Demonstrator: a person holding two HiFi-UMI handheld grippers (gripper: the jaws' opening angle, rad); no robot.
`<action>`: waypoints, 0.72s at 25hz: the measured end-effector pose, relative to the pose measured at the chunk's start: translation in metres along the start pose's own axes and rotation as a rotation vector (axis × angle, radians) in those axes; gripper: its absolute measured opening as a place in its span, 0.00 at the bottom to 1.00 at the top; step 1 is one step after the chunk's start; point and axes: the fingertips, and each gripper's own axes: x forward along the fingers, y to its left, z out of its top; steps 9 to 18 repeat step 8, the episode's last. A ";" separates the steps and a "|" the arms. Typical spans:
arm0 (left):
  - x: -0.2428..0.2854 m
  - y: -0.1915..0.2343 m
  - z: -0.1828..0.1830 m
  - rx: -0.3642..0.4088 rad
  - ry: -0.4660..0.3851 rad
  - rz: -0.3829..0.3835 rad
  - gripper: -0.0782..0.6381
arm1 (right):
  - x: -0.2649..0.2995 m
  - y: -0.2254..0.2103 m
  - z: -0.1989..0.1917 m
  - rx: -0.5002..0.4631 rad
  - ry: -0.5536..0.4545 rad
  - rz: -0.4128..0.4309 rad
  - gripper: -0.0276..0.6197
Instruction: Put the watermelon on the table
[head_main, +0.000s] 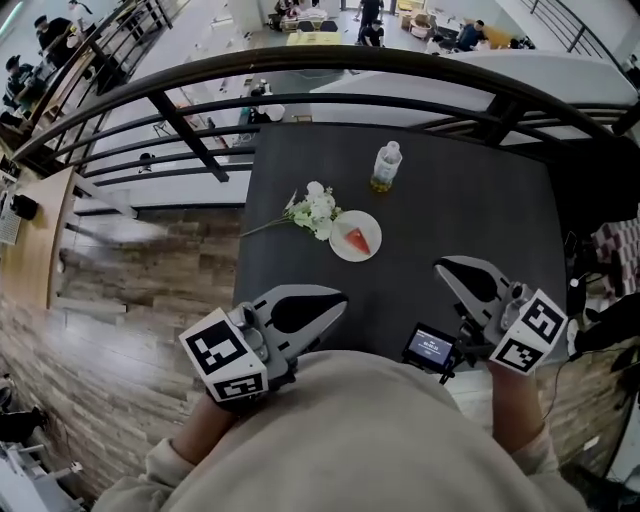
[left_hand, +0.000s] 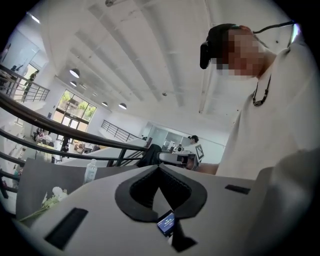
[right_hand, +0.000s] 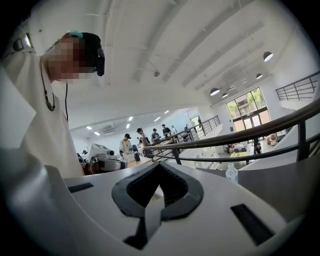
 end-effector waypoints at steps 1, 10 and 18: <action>0.005 -0.002 0.000 0.002 0.006 -0.016 0.11 | -0.004 0.000 0.001 0.000 -0.007 -0.013 0.06; 0.014 -0.009 -0.008 0.010 0.028 -0.050 0.11 | -0.024 0.006 -0.011 0.010 -0.032 -0.042 0.06; 0.014 -0.009 -0.008 0.010 0.028 -0.050 0.11 | -0.024 0.006 -0.011 0.010 -0.032 -0.042 0.06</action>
